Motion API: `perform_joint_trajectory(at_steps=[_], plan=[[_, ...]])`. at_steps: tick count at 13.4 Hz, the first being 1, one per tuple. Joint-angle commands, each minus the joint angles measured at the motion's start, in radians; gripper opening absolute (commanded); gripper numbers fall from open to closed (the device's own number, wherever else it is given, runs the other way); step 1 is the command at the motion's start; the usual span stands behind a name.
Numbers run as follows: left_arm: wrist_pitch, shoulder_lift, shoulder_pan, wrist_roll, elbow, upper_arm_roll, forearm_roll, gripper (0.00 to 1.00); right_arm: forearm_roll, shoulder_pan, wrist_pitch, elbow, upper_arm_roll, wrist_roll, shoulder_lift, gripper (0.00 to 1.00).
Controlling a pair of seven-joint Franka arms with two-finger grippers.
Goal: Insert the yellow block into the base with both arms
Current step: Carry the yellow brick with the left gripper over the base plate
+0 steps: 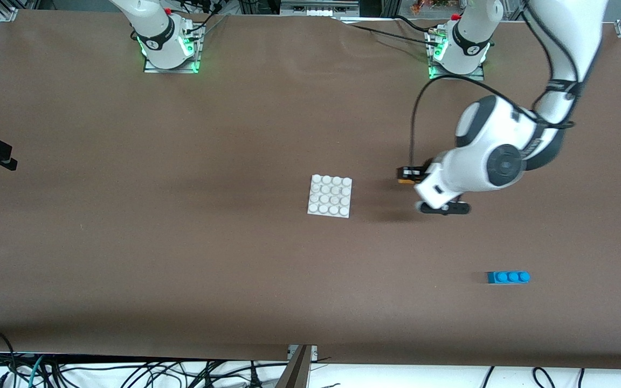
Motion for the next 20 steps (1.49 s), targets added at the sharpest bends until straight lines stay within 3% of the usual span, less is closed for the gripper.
perform_joint_trajectory(at_steps=[1,5,8,13,16,20], plan=[[0.037,0.145,-0.122,-0.115,0.156,0.01,-0.004,0.0,0.004,-0.007,-0.017,0.016,0.005,-0.013,0.002,1.0],[0.218,0.213,-0.246,-0.223,0.155,0.023,0.003,0.0,0.004,-0.007,-0.017,0.016,0.005,-0.012,0.002,1.0],[0.28,0.229,-0.361,-0.27,0.147,0.107,0.049,0.0,0.004,-0.007,-0.017,0.016,0.003,-0.012,0.002,1.0],[0.298,0.27,-0.392,-0.303,0.146,0.126,0.057,0.0,0.005,-0.007,-0.017,0.016,0.003,-0.012,0.002,1.0],[0.343,0.281,-0.45,-0.304,0.144,0.193,0.115,0.0,0.005,-0.007,-0.017,0.016,0.003,-0.012,0.002,1.0],[0.346,0.287,-0.457,-0.304,0.149,0.2,0.117,0.0,0.004,-0.009,-0.017,0.016,0.003,-0.012,0.002,1.0]])
